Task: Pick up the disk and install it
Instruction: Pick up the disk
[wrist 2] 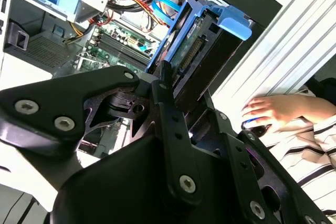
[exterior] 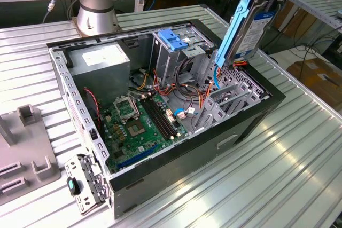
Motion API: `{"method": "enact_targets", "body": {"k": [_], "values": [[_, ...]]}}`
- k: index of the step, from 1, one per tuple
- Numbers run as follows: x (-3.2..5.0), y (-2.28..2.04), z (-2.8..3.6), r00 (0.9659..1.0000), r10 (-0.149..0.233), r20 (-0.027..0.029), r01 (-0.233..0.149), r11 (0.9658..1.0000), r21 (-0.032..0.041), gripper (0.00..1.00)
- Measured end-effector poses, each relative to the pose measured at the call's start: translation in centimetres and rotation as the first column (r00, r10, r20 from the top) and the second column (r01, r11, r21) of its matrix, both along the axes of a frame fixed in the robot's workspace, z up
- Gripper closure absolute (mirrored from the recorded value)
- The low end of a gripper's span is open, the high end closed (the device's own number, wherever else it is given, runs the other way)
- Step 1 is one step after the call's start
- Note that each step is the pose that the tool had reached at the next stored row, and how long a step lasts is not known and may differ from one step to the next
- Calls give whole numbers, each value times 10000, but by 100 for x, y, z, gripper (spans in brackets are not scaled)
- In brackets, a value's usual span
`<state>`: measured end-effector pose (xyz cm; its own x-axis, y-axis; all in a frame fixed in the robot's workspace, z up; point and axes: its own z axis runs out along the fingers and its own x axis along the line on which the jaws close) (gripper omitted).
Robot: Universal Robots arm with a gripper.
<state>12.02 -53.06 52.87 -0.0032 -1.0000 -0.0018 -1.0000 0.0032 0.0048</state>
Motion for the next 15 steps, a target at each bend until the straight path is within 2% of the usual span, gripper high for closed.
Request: {"method": "enact_targets", "body": {"k": [3,5,8,11,13,15], "values": [[0,-62,-4,10000,0,0,0,10000,0,65],[0,-103,-28,10000,0,3,0,10000,0,65],[0,-185,-119,10000,0,7,0,10000,2,65],[0,-227,-184,10000,0,7,0,10000,-1,65],[0,-241,-220,10000,0,7,0,10000,1,65],[0,-244,-227,10000,0,7,0,10000,-1,65]]}}
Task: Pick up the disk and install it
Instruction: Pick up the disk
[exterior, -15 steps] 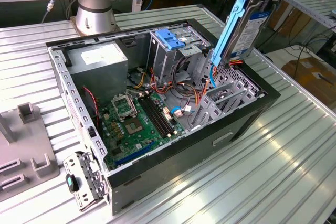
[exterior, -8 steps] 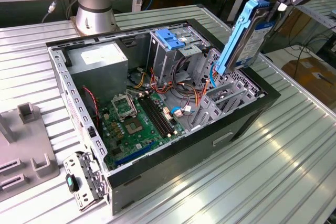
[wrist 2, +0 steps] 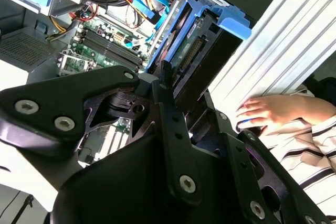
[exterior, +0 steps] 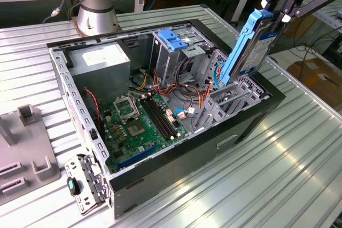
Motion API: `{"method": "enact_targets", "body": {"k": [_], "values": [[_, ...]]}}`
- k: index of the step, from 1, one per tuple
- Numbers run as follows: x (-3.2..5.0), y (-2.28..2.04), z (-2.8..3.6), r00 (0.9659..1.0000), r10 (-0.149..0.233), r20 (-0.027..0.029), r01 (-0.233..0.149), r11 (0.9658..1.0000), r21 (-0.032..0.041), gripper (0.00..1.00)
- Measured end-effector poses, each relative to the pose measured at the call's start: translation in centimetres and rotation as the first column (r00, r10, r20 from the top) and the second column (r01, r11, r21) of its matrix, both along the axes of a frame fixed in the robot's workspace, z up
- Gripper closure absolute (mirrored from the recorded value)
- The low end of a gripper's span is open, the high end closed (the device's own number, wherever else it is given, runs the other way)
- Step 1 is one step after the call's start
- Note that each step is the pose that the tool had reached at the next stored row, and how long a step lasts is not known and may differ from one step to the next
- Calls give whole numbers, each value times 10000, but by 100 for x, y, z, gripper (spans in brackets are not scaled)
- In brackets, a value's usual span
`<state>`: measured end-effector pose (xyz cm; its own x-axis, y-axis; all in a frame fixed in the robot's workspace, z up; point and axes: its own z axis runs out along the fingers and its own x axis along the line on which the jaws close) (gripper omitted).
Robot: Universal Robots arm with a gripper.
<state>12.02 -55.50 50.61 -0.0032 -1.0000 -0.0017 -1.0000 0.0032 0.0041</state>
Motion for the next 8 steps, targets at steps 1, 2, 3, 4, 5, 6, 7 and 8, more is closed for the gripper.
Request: {"method": "enact_targets", "body": {"k": [1,2,3,4,5,6,7,8], "values": [[0,0,0,10000,0,0,0,10000,0,65],[0,0,-1,10000,0,0,0,10000,1,65],[0,0,-1,10000,0,0,0,10000,1,65],[0,0,-2,10000,0,0,0,10000,1,65],[0,0,-9,10000,0,0,0,10000,5,65],[0,-1,-35,10000,0,0,0,10000,2,65],[0,-1,-64,10000,0,0,0,10000,2,65],[0,0,-93,10000,0,0,0,10000,1,65]]}}
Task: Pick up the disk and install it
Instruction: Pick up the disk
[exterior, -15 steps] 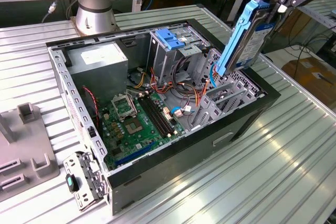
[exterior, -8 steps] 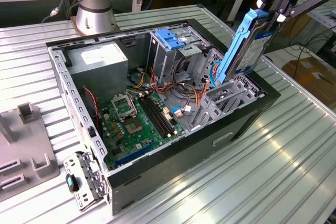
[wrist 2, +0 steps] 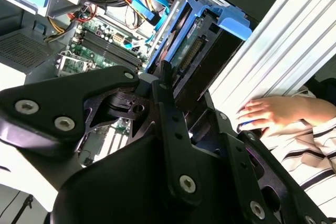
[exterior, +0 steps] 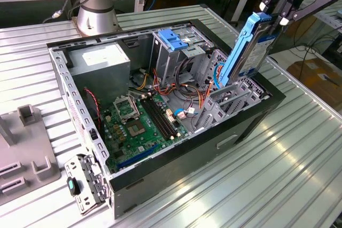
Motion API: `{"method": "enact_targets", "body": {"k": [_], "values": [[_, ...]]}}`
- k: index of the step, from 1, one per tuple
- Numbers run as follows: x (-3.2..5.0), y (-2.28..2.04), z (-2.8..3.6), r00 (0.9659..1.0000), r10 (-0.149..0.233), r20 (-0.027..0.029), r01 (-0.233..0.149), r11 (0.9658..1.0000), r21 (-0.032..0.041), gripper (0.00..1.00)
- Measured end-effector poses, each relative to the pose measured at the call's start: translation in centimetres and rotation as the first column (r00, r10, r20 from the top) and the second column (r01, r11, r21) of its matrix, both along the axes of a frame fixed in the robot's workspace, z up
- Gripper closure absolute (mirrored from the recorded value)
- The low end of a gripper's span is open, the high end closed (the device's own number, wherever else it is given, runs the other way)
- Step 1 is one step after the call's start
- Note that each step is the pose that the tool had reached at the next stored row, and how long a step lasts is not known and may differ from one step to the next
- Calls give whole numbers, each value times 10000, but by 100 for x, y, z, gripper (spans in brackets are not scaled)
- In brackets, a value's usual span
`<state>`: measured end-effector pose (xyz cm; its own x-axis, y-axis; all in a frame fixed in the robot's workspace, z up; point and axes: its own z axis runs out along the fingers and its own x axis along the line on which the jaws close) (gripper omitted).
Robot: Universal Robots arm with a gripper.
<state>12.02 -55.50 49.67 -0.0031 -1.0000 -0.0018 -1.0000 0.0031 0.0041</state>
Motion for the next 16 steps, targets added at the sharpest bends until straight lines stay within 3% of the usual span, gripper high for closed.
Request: {"method": "enact_targets", "body": {"k": [5,16], "values": [[0,0,-101,10000,-1,0,1,10000,1,65],[0,0,-103,10000,0,0,0,10000,0,65]]}}
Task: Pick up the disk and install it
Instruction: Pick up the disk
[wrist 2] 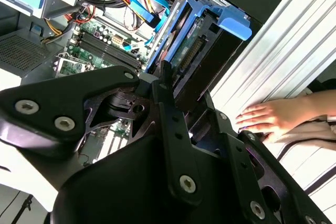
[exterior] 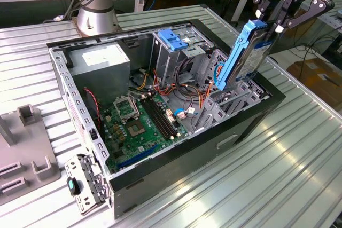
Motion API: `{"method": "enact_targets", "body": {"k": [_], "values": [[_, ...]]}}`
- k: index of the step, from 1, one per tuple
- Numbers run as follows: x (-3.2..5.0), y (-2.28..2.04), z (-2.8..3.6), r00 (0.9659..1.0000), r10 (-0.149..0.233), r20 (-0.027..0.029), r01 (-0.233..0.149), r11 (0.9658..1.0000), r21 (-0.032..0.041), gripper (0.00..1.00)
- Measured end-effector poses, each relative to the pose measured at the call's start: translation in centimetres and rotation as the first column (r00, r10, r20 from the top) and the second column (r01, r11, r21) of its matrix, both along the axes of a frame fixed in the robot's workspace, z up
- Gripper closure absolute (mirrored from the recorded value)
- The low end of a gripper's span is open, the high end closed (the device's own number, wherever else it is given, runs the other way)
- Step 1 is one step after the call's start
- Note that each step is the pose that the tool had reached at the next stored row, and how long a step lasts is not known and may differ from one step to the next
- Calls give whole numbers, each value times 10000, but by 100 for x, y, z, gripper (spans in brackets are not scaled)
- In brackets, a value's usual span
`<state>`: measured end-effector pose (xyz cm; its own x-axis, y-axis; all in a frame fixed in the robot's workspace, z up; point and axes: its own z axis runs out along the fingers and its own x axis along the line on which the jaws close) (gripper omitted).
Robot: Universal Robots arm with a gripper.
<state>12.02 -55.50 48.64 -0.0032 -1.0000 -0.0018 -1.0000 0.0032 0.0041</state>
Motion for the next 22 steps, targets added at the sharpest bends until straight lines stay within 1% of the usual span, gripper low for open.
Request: {"method": "enact_targets", "body": {"k": [3,4,7,8,22], "values": [[-10,0,-5,10000,0,0,0,10000,3,65],[-25,0,-17,10000,0,0,0,10000,1,65],[-33,0,-72,10000,0,0,0,10000,2,65],[-35,0,-79,10000,0,0,0,10000,1,65],[-36,0,-105,10000,-1,0,1,10000,1,65]]}}
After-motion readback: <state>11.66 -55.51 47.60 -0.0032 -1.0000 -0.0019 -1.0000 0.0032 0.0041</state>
